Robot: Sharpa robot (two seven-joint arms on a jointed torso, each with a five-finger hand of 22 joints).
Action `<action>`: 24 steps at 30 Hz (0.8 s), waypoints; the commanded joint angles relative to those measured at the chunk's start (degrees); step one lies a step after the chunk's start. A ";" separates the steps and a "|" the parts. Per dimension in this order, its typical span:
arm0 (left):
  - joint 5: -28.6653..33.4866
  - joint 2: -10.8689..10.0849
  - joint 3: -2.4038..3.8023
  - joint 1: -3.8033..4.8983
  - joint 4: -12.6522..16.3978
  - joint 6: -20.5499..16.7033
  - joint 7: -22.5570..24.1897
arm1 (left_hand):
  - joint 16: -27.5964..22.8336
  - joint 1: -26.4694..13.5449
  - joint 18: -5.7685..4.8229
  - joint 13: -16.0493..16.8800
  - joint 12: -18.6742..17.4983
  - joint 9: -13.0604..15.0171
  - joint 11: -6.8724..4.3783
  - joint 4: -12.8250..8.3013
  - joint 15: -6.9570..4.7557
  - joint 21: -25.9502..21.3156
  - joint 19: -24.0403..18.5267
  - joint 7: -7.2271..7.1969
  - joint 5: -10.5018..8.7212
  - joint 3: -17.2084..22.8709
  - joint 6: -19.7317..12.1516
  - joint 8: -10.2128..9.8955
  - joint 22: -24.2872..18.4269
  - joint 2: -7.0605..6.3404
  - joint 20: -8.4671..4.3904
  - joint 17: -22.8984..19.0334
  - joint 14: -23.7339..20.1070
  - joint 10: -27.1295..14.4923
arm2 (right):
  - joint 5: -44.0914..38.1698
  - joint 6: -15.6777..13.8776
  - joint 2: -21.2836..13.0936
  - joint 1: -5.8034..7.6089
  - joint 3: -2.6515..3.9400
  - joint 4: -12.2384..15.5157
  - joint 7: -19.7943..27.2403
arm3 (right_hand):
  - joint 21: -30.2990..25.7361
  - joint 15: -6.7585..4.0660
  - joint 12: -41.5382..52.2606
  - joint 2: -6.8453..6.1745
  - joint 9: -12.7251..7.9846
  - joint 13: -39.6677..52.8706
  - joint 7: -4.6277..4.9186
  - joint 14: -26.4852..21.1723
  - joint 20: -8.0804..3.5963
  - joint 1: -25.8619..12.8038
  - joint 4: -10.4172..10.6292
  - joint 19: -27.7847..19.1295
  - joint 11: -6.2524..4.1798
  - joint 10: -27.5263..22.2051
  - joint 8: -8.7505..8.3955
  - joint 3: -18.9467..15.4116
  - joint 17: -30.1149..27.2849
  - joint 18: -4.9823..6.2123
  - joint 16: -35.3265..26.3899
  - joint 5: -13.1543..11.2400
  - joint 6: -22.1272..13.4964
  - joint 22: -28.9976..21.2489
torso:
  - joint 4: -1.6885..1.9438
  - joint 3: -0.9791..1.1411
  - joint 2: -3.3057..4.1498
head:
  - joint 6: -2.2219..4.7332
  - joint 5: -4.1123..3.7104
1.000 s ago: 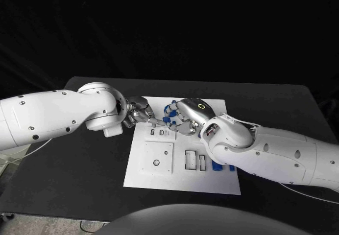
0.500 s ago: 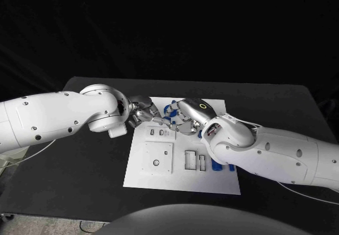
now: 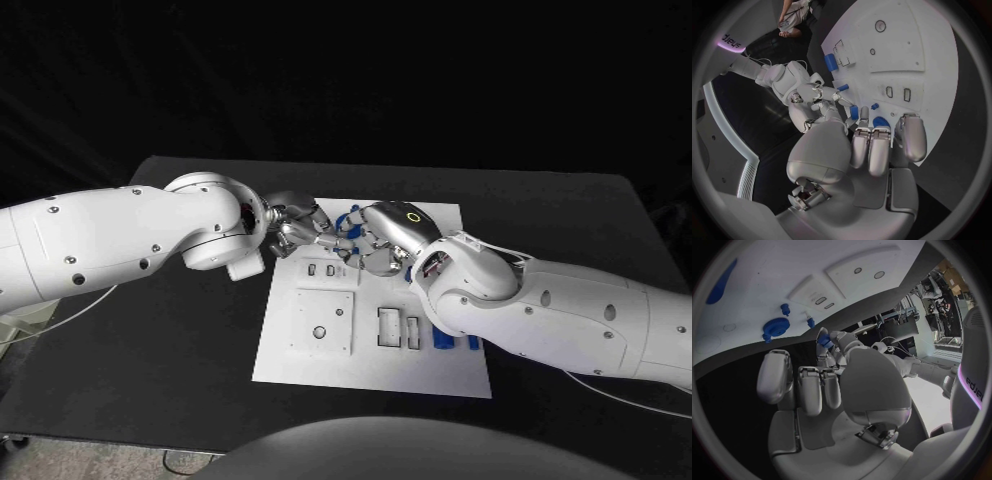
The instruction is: Assemble the parts on the task board
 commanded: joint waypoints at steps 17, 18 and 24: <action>1.38 0.41 -0.01 -0.54 -0.17 -0.30 2.65 | 0.14 14.14 0.88 12.96 -0.21 3.97 -2.29 -0.75 -1.72 -0.20 0.25 -2.98 25.57 8.81 6.13 9.90 5.58 -2.69 -1.67 15.05 6.13 3.34 | -0.64 0.12 0.12 -0.01 0.05 -0.03 -0.15 | 0.25 0.49 0.22 0.29 2.25 15.05 -0.04 5.21 0.40 0.38 -0.16 0.00 0.30 5.91 -0.30 0.47 10.63 0.11 0.26 -0.24 0.37 9.11 | -0.03 0.02 0.02 | 0.00 -0.03; 1.38 0.42 -0.01 -0.54 -0.17 -0.33 2.67 | 0.14 14.35 0.84 12.96 -0.19 6.04 -2.40 0.02 -2.02 -0.24 0.30 -3.11 26.19 10.17 5.39 11.94 5.71 -3.39 -1.80 15.05 6.13 3.40 | -0.67 0.16 0.11 -0.01 0.05 -0.03 -0.15 | 0.23 0.49 0.22 0.31 2.24 15.05 -0.04 5.21 0.40 0.42 -0.19 -0.01 0.30 5.91 -0.31 0.51 10.62 0.12 0.25 -0.26 0.38 9.11 | -0.01 0.02 0.02 | 0.00 -0.04; 1.38 0.47 -0.01 -0.58 -0.22 -0.33 2.59 | 0.14 13.14 0.86 13.02 -0.11 13.83 -3.06 0.30 -2.14 -0.34 0.56 -3.69 28.51 16.82 2.87 19.74 6.26 -5.49 -2.42 15.05 6.13 3.53 | -0.90 0.86 0.11 -0.01 0.04 -0.02 -0.22 | 0.17 0.50 0.22 0.37 2.23 15.05 -0.05 5.20 0.42 0.53 -0.29 -0.03 0.29 5.91 -0.36 0.64 10.57 0.13 0.23 -0.32 0.42 9.09 | -0.01 0.03 0.02 | 0.00 -0.03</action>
